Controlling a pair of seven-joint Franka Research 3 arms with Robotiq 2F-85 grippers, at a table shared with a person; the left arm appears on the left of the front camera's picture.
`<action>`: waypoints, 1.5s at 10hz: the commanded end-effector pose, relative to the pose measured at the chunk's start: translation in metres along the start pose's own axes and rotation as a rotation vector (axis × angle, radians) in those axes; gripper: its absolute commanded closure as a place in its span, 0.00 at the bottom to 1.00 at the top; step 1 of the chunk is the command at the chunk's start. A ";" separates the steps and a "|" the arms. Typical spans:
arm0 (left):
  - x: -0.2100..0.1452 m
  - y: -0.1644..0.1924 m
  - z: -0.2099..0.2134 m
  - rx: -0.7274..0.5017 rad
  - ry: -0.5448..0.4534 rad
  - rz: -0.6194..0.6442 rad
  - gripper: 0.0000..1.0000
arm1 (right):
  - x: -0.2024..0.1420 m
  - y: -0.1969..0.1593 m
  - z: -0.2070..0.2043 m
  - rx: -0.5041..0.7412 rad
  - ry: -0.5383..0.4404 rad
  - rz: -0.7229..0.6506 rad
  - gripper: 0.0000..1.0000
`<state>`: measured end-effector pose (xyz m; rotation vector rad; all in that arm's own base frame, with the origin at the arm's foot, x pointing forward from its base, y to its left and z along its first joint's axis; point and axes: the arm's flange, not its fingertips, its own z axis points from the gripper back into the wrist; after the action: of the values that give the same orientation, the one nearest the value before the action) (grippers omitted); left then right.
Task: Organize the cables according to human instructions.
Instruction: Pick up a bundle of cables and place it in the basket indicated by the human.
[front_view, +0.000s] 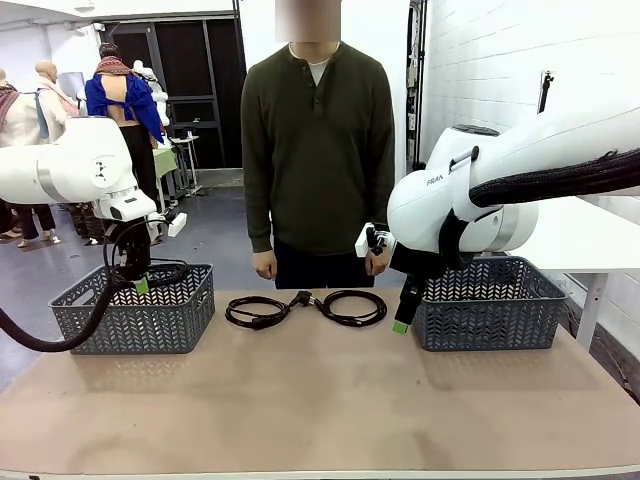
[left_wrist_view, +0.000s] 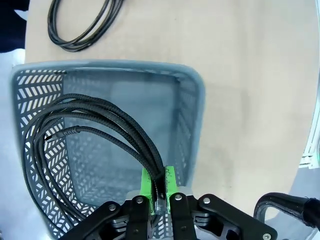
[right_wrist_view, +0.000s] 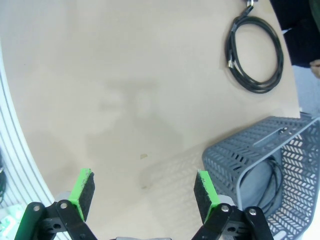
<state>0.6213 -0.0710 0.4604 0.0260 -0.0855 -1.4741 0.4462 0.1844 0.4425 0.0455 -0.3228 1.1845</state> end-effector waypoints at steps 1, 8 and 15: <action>0.002 0.015 -0.003 -0.002 0.001 0.034 1.00 | 0.001 0.000 0.001 0.001 0.011 -0.001 0.00; -0.007 0.030 -0.027 0.010 0.003 0.069 0.30 | 0.001 0.000 0.001 0.001 0.011 -0.001 0.00; -0.001 0.016 0.001 0.002 0.001 0.080 0.00 | 0.001 0.000 0.001 0.001 0.011 -0.001 0.00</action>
<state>0.6407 -0.0679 0.4546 0.0227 -0.0935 -1.4128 0.4462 0.1844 0.4424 0.0456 -0.3226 1.1845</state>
